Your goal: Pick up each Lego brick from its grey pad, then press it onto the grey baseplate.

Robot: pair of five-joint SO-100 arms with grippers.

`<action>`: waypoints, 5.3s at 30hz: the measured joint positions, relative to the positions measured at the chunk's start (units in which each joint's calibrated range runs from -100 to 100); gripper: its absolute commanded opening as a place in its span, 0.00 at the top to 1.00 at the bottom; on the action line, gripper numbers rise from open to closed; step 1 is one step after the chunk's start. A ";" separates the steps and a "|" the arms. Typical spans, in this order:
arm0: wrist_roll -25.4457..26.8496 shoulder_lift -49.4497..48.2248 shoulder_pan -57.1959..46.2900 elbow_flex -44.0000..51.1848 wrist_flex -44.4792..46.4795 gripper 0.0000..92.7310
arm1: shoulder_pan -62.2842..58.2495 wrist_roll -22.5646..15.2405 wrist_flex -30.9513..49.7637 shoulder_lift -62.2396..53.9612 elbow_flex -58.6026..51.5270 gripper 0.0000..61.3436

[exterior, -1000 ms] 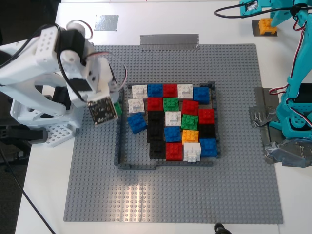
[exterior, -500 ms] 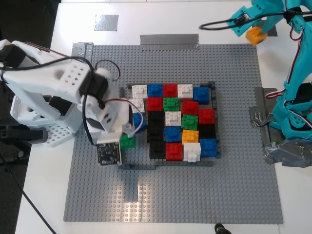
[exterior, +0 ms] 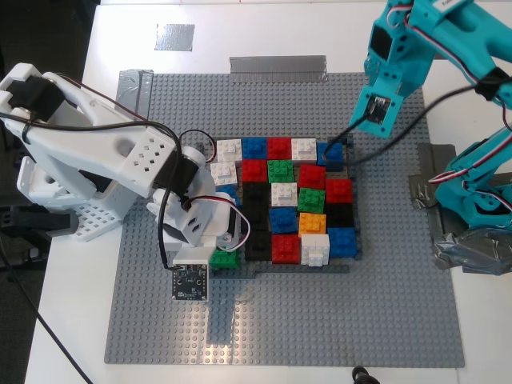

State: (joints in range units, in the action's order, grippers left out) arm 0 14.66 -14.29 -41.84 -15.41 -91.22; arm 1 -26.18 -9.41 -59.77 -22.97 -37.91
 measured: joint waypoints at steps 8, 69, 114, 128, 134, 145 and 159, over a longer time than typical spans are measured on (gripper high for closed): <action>-0.73 -4.40 8.73 -2.63 -0.09 1.00 | 0.36 0.00 1.93 1.55 -0.48 1.00; -7.26 4.73 24.79 -2.93 4.96 1.00 | 3.36 1.17 -5.47 0.95 6.19 0.46; -7.84 9.81 18.50 0.78 8.96 1.00 | 46.91 8.50 -25.74 -9.07 29.21 1.00; -8.10 10.65 17.83 3.61 7.13 1.00 | 52.09 10.26 -24.46 -9.07 29.21 1.00; -8.15 10.65 19.90 3.71 5.74 1.00 | 51.91 10.26 -24.46 -9.07 29.21 1.00; -7.58 10.06 20.94 5.37 5.57 1.00 | 60.00 9.68 -21.16 -7.43 29.21 1.00; -6.74 10.06 20.94 5.37 4.61 1.00 | 78.55 9.58 -16.98 -5.09 29.11 1.00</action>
State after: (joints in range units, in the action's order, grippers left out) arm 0 7.92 -4.23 -20.90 -10.05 -86.61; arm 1 52.36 0.17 -76.75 -28.07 -8.80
